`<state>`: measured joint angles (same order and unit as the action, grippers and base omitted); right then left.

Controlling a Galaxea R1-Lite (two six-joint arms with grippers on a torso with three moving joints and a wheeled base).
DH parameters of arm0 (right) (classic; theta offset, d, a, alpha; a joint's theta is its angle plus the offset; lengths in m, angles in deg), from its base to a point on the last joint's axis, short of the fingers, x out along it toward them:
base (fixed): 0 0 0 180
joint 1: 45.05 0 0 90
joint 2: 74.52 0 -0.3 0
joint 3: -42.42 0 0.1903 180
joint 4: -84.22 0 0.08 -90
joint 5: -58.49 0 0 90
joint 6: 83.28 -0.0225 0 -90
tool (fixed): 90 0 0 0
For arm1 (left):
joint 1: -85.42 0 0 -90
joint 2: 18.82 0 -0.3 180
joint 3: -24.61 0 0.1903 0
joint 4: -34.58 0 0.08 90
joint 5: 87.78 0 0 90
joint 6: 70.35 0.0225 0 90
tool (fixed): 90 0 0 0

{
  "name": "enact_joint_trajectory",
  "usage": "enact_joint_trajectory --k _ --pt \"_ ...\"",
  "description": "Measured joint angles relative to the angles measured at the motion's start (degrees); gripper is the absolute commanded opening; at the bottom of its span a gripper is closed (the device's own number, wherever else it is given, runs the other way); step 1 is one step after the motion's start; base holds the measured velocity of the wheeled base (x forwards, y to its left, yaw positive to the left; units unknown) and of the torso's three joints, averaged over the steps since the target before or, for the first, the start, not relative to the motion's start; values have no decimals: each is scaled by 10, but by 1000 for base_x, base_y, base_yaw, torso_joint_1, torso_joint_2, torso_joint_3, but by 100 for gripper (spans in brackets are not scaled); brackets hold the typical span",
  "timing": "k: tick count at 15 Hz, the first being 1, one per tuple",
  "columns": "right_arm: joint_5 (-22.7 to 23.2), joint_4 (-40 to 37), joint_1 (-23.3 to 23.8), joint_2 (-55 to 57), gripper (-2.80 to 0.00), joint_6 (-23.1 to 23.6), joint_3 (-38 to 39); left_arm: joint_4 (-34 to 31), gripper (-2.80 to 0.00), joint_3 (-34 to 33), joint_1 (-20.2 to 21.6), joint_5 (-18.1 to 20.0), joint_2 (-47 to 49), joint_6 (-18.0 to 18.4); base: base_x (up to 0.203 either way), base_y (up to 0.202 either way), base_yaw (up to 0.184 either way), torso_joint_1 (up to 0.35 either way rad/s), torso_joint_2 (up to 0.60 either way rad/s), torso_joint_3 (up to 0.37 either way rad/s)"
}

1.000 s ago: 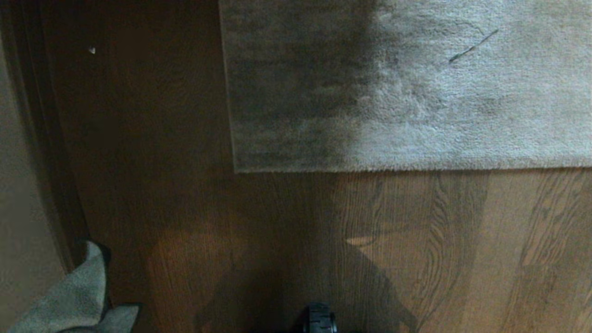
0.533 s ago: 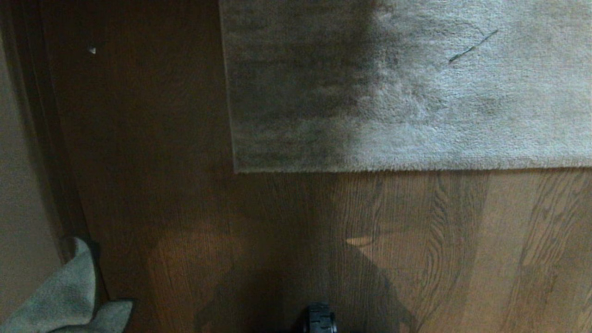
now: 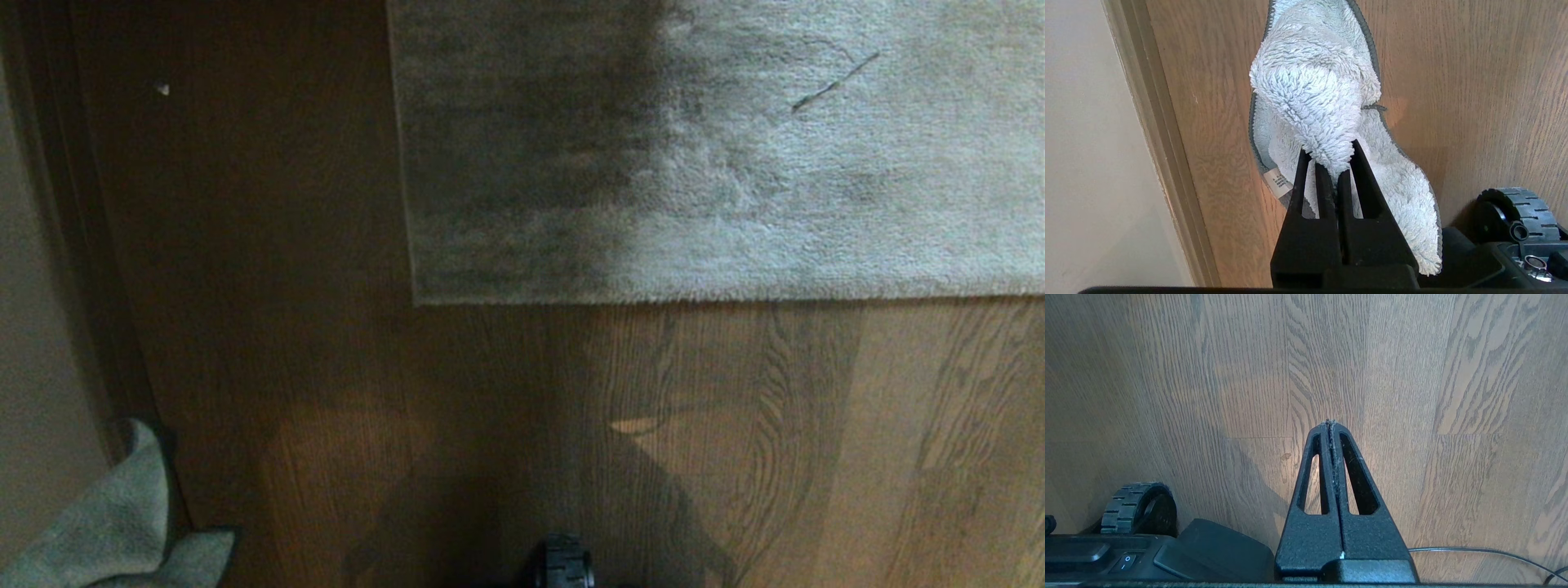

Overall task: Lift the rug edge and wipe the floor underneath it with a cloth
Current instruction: Lift up the carpet

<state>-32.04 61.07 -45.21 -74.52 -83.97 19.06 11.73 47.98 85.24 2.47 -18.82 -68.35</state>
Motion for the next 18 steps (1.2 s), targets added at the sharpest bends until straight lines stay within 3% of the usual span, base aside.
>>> enact_joint_trajectory --k 14,17,18 --pt "0 0 0 0 -280 2 0 0 -280 0 0 0 0 0 0 0 0 0 0 0" --pt "0 0 0 0 -280 -46 0 0 -280 0 0 0 0 0 0 0 0 0 0 0" --pt "1 0 0 0 -280 -29 0 0 -280 0 0 0 0 0 0 0 0 0 0 0"
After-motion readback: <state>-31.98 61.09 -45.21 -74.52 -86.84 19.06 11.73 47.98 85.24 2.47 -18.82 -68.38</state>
